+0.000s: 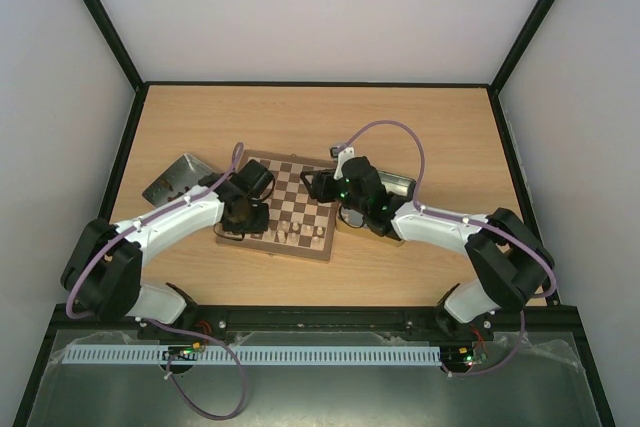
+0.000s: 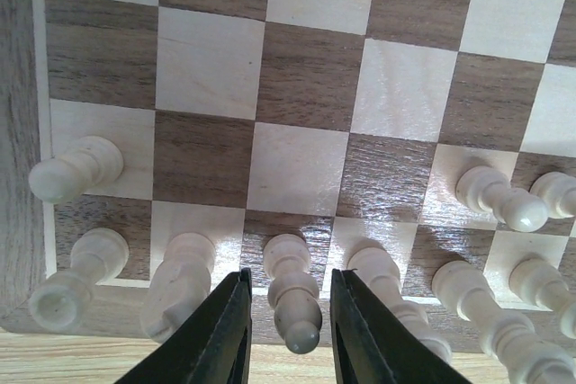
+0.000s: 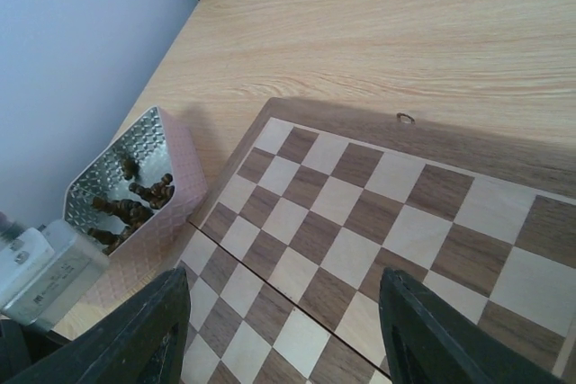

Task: Set up the chess pieces on the board
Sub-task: Move the chess piece to the chessboard, then pick up the chess piece from the storage box.

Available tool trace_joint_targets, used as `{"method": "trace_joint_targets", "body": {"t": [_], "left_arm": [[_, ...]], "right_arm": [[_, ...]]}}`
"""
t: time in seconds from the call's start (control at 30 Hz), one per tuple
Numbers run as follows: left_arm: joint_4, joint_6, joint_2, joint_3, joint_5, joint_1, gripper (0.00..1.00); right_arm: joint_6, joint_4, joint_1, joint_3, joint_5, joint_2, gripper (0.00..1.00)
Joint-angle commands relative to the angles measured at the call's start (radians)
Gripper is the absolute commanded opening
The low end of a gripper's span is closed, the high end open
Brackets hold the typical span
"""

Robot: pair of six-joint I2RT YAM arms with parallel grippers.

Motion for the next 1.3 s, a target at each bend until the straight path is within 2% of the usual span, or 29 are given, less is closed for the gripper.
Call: {"method": "trace_joint_targets", "body": {"t": [0.0, 0.07, 0.2, 0.33, 0.47, 0.6, 0.9, 1.27], "left_arm": [[-0.042, -0.017, -0.027, 0.051, -0.039, -0.004, 0.28], [-0.049, -0.021, -0.046, 0.073, -0.072, 0.000, 0.28], [-0.001, -0.017, -0.092, 0.111, -0.123, 0.012, 0.31], [0.114, -0.008, -0.131, 0.113, -0.132, 0.020, 0.37], [0.234, 0.009, -0.152, 0.097, -0.119, 0.022, 0.38], [0.318, 0.024, -0.149, 0.081, -0.071, 0.021, 0.40], [0.342, 0.025, -0.109, 0.073, -0.012, 0.022, 0.40], [0.348, 0.030, -0.098, 0.059, -0.006, 0.021, 0.40]], "right_arm": [[0.023, -0.043, -0.009, 0.036, 0.032, -0.029, 0.57], [0.036, -0.132, -0.018, 0.060, 0.077, -0.053, 0.57], [0.111, -0.435, -0.077, 0.136, 0.163, -0.079, 0.54], [0.156, -0.671, -0.182, 0.114, 0.214, -0.133, 0.53], [0.139, -0.811, -0.257, 0.066, 0.274, -0.191, 0.56], [0.099, -0.835, -0.314, 0.052, 0.267, -0.166, 0.55], [-0.056, -0.850, -0.345, 0.143, 0.181, 0.072, 0.47], [-0.093, -0.835, -0.345, 0.140, 0.154, 0.149, 0.29]]}}
